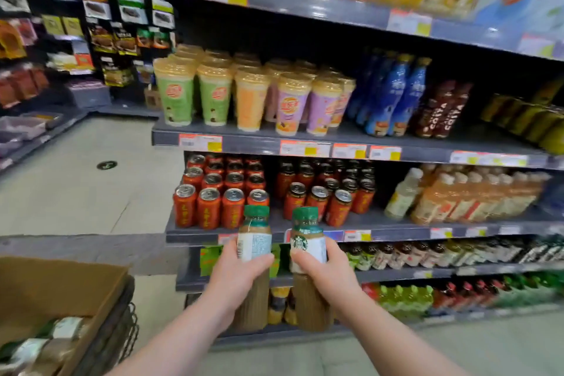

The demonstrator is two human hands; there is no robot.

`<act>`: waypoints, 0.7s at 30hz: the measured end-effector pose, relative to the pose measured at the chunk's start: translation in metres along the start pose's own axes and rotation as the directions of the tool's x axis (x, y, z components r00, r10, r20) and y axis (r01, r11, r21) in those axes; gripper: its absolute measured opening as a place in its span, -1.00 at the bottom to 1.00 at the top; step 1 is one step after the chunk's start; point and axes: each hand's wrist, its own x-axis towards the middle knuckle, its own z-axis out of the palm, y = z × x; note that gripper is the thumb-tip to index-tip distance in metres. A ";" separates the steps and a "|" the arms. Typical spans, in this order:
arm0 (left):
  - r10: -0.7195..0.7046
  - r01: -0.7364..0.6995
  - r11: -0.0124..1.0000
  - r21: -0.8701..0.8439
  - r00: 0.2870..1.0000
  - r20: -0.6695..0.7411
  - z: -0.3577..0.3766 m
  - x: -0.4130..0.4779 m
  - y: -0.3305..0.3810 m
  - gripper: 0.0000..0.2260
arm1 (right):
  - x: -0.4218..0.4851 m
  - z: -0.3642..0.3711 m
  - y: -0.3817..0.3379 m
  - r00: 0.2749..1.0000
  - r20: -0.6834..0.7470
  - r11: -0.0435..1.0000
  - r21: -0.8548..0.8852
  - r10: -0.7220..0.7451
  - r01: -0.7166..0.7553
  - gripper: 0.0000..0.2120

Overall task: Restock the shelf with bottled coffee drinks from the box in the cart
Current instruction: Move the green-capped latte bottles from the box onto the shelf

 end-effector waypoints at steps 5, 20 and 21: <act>-0.002 -0.001 1.000 0.013 0.985 0.174 0.127 -0.028 0.008 -0.63 | -0.020 -0.123 0.036 0.987 -0.153 0.998 0.049 0.052 -0.045 -0.74; 0.089 -0.113 0.993 0.043 0.921 0.379 0.381 -0.092 0.049 -0.66 | -0.054 -0.379 0.091 0.924 -0.381 0.993 0.120 0.040 0.007 -0.80; 0.096 -0.122 0.992 0.043 0.918 0.385 0.389 -0.090 0.051 -0.66 | -0.052 -0.387 0.093 0.924 -0.381 0.991 0.130 0.039 0.011 -0.80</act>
